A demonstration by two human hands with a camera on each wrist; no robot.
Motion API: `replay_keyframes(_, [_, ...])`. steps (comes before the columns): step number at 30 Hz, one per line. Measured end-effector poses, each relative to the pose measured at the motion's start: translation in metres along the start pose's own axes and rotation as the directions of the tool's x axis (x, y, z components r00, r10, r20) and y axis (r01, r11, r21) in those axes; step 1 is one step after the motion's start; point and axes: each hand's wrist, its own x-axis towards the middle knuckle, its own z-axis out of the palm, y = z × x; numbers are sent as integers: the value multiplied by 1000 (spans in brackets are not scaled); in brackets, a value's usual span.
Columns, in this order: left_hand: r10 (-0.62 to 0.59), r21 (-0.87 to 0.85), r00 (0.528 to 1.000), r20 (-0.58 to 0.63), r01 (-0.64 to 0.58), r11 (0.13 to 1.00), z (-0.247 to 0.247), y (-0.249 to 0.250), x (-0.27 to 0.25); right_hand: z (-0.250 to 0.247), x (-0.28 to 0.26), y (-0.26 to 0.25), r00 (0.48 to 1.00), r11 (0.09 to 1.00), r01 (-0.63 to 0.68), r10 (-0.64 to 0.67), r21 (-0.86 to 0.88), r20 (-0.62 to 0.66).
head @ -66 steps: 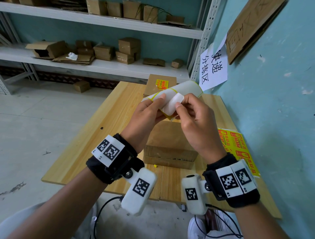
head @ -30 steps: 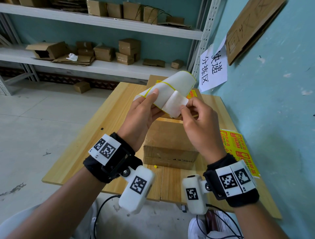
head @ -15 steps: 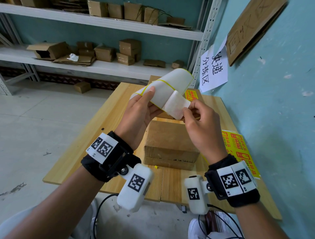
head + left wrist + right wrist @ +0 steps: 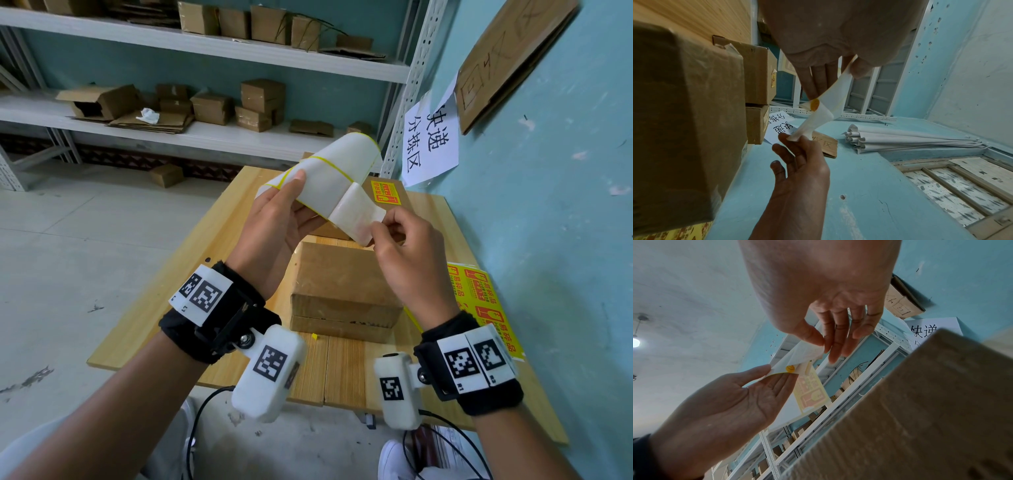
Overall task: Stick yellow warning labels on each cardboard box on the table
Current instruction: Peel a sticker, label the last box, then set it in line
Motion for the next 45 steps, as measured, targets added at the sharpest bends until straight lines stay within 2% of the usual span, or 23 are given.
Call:
replay_keyframes(17, [3, -67, 1000, -22, -4, 998, -3, 3, 2, -3, -1, -2, 999, 999, -39, 39, -30, 17])
replay_keyframes(45, [49, -77, 997, -65, -54, 996, -13, 11, 9, -8, 0, 3, 993, 985, -112, 116, -132, 21])
